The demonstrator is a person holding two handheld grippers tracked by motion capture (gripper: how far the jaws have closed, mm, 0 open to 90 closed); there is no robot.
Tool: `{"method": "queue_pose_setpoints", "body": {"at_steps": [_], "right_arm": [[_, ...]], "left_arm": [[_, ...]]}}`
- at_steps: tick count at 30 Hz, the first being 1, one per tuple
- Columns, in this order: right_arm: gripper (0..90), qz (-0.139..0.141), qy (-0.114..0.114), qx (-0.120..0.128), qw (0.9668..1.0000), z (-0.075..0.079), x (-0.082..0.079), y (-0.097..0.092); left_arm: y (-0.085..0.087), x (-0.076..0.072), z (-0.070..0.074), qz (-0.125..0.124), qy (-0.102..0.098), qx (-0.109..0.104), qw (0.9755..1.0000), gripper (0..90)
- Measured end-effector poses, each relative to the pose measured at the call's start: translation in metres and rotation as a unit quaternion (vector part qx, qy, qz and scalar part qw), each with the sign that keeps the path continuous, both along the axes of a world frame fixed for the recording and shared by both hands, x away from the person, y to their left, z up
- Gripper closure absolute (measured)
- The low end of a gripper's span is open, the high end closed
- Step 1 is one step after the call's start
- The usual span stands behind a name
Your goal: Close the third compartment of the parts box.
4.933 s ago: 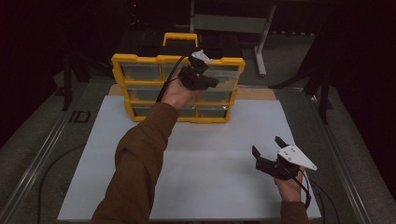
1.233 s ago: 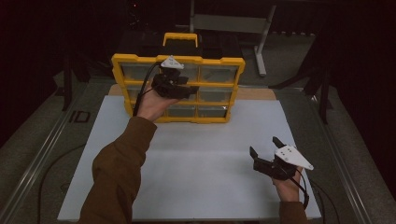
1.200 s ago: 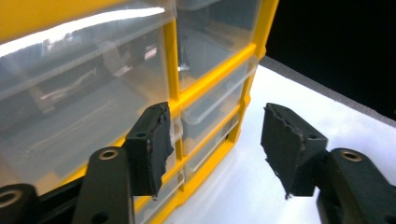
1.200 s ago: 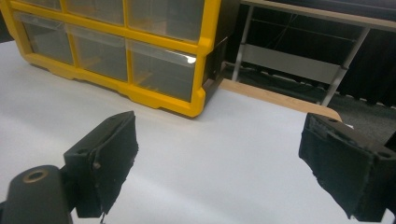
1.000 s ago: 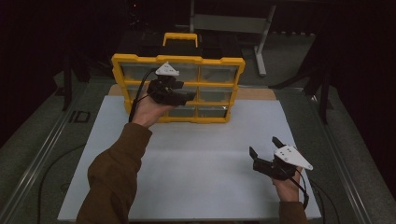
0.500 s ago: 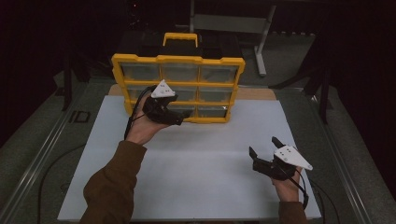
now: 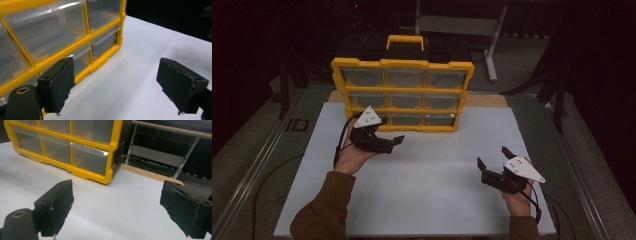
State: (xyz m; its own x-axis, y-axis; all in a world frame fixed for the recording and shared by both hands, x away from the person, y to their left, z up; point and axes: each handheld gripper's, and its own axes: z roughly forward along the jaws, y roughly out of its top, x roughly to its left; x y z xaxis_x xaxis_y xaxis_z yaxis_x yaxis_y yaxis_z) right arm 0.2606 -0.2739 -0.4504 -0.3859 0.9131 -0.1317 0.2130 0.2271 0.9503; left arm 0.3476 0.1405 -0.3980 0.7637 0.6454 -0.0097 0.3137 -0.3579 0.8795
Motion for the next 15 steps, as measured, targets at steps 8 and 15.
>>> {"method": "queue_pose_setpoints", "body": {"at_steps": [8,15], "right_arm": [[10.9,0.006,-0.001,0.003,1.0,-0.001,0.0,0.001],[10.9,0.009,-0.003,0.007,0.9999,-0.002,0.0,0.001]], "left_arm": [[0.022,-0.019,-0.028,0.007,-0.005,-0.022,0.9997,11.0],[0.035,-0.03,-0.049,0.017,-0.01,-0.03,0.9994,3.2]]}}
